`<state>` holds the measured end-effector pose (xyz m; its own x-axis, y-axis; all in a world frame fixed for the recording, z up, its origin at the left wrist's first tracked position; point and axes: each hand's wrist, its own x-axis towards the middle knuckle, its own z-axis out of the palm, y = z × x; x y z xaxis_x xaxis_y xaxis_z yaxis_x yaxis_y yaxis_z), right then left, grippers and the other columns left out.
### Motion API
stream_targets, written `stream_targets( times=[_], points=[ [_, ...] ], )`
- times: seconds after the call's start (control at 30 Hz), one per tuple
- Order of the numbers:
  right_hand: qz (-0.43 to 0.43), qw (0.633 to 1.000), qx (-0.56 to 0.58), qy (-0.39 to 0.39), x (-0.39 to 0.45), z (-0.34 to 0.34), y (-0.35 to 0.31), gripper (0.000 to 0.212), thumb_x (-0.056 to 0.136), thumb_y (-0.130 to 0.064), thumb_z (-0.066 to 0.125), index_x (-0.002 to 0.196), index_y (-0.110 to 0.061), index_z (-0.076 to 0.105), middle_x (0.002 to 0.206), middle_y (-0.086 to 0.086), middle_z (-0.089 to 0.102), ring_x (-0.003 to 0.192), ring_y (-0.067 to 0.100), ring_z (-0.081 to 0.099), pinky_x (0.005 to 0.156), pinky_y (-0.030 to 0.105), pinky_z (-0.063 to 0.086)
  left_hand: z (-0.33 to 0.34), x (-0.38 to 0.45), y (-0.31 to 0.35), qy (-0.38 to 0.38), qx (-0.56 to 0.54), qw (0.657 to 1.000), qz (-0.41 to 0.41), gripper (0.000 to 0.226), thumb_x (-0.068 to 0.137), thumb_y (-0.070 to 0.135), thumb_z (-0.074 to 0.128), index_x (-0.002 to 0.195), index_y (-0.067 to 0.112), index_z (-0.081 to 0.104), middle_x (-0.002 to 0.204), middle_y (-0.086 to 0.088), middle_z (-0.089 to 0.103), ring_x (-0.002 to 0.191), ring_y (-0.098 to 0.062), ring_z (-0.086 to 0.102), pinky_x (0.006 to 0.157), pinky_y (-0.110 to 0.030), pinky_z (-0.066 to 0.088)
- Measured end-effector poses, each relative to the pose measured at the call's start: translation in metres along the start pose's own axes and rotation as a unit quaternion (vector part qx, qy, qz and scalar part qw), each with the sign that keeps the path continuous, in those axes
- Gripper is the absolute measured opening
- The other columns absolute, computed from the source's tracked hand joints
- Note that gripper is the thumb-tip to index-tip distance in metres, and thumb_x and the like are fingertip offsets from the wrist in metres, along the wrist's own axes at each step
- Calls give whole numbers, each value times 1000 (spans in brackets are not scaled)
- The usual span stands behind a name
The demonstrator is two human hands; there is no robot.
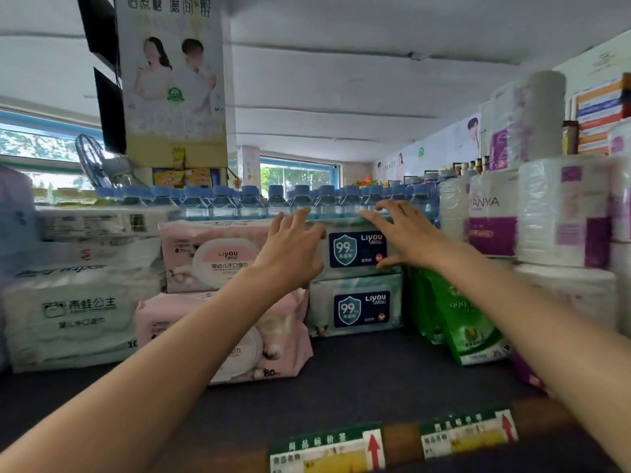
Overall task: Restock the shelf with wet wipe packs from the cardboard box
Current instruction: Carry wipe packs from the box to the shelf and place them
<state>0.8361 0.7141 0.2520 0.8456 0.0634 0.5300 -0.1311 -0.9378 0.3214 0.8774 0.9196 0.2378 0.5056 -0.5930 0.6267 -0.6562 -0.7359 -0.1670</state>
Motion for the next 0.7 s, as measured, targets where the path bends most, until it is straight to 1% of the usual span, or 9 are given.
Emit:
stream_targets(
  times=[0.1,0.23,0.33,0.43,0.5,0.57,0.63,0.7],
  points=[
    [23,999,-23,-10,-19,-16,-7,96,79,-34,70,149,-28,6,155,10,9,142,32,12,116,45,13,-8,-12,3,-6,-20,1000,18,40,87,20,50,127,14,48,151,-13,21,141,-31,20,118,-46,4],
    [66,997,-44,-25,-52,-43,-15,92,80,-21,69,149,-27,9,154,11,9,141,33,14,116,45,16,-17,-32,7,-25,-32,998,55,37,88,24,50,124,15,52,150,-12,24,141,-29,19,119,-48,3],
    [100,993,-36,-43,-85,-60,-28,92,79,-17,69,148,-27,11,153,11,11,140,33,16,115,46,20,-26,-46,12,-30,-62,995,79,39,86,27,51,124,17,53,149,-11,27,139,-29,24,117,-48,6],
    [116,991,-37,-53,-122,-70,-47,87,80,-18,68,148,-25,15,151,10,16,138,31,19,113,44,24,-34,-60,33,-36,-117,988,92,38,87,27,51,124,17,52,146,-10,31,136,-30,28,115,-46,13],
    [130,989,-42,-59,-150,-78,-57,83,80,-19,67,147,-24,18,149,11,20,137,30,21,112,42,24,-36,-71,61,-42,-146,980,128,38,87,27,50,124,16,52,144,-10,33,133,-33,32,113,-46,17],
    [147,985,-49,-80,-186,-89,-62,78,81,-22,66,146,-24,22,147,12,23,135,30,22,111,42,24,-36,-86,100,-53,-160,968,188,38,88,29,49,124,16,52,142,-11,35,130,-34,36,112,-46,22],
    [182,978,-40,-91,-230,-101,-58,72,83,-26,63,144,-23,26,143,11,26,133,30,24,109,43,26,-39,-101,145,-61,-192,948,246,37,89,32,49,122,16,54,139,-11,38,125,-35,42,107,-44,28],
    [243,961,-31,-125,-287,-112,-51,66,86,-30,59,143,-21,28,142,10,27,133,31,24,108,45,29,-44,-120,195,-75,-240,919,305,36,88,29,49,119,12,55,134,-12,42,119,-35,47,102,-43,35]
  ],
)
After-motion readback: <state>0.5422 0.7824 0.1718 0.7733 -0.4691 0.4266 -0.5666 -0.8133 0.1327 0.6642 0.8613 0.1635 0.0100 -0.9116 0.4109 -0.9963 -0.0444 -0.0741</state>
